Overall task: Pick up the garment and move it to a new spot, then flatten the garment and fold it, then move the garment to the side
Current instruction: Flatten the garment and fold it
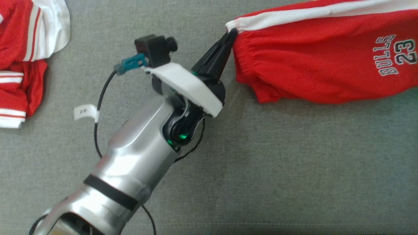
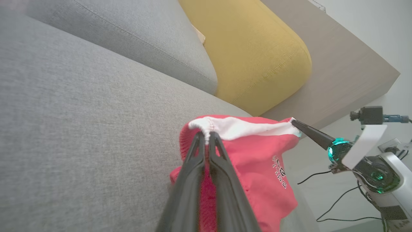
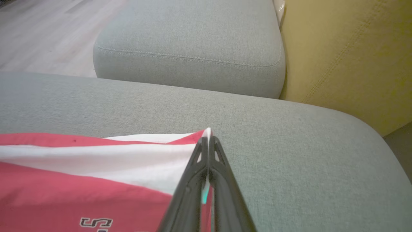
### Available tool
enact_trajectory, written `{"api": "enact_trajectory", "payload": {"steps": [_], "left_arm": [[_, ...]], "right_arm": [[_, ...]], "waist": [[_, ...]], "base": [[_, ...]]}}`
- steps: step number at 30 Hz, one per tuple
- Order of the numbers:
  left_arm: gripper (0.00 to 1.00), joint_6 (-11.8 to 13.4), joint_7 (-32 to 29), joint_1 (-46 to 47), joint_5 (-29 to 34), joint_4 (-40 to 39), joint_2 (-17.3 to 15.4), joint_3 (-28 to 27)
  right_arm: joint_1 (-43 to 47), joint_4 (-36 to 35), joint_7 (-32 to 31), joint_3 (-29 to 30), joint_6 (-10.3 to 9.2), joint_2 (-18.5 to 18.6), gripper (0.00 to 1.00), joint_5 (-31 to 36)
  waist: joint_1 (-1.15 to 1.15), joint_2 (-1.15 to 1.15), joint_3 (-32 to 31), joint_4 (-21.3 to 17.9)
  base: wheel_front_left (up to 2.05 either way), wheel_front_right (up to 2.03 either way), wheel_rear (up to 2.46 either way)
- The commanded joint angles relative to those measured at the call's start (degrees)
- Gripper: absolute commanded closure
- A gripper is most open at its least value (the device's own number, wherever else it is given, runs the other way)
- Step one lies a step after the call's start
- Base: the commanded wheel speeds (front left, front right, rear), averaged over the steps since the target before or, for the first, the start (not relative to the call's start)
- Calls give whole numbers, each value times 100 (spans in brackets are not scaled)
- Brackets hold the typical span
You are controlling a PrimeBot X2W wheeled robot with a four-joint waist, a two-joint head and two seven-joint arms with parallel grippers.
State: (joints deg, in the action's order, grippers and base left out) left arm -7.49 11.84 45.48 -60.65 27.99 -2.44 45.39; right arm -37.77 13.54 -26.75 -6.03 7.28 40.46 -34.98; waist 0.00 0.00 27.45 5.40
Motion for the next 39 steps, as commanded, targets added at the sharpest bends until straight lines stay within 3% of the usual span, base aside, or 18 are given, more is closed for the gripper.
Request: {"api": "enact_trajectory", "payload": {"steps": [1, 8, 10, 11, 12, 13, 14, 15, 18, 21, 26, 30, 39], "left_arm": [[100, 0, 8, 263, -73, -111, -46, -56], [100, 0, 162, 843, -371, 268, -45, 388], [100, 0, 218, 945, -374, 396, -44, 465], [96, 0, 239, 977, -388, 433, -44, 503], [84, 0, 254, 1004, -396, 468, -44, 555], [49, 0, 266, 1023, -404, 496, -44, 603], [14, 0, 276, 1030, -423, 530, -44, 635], [0, 0, 285, 1043, -411, 575, -44, 666], [0, 17, 311, 968, -194, 644, -44, 546], [0, 167, 313, 682, 473, 479, -49, 185], [0, 797, 315, -427, 2112, -440, -201, -703], [0, 1132, 315, -1622, 3087, -1338, -214, -1382], [0, 1199, 315, -3183, 4016, -2411, -86, -1978]], "right_arm": [[-151, -32, 9, -104, 21, 250, 100, 62], [-994, 882, 233, -733, 21, 221, 99, 217], [-1177, 1094, 389, -893, 21, 154, 88, 226], [-1254, 1183, 465, -978, 21, 113, 75, 214], [-1326, 1273, 543, -1049, 21, 67, 53, 183], [-1399, 1361, 646, -1103, 21, 26, 0, 164], [-1461, 1432, 767, -1163, 21, -19, 0, 142], [-1504, 1487, 906, -1215, 21, -62, 0, 93], [-1451, 1574, 1496, -1420, 21, -187, 0, -98], [-1128, 1474, 1771, -1623, 21, -270, 0, -323], [-374, 1284, 2028, -1820, 21, -438, 0, -649], [32, 1519, 2146, -1766, 21, -569, 0, -539], [-55, 2908, 2153, -1080, 21, -772, 0, -39]], "waist": [[0, 0, 107, 59], [0, 0, 299, 149], [0, 0, 320, 153], [0, 0, 326, 147], [0, 0, 327, 137], [0, 0, 324, 124], [0, 0, 313, 109], [0, 0, 294, 97], [0, 0, 113, 37], [0, 0, -88, -29], [0, 0, -475, -171], [0, 0, -733, -183], [0, 0, -899, 257]], "base": [[0, 0, 0], [0, 0, 0], [0, 0, 0], [0, 0, 0], [0, 0, 0], [0, 0, 0], [0, 0, 0], [0, 0, 0], [0, 0, 0], [0, 0, 0], [0, 0, 0], [0, 0, 0], [0, 0, 0]]}}
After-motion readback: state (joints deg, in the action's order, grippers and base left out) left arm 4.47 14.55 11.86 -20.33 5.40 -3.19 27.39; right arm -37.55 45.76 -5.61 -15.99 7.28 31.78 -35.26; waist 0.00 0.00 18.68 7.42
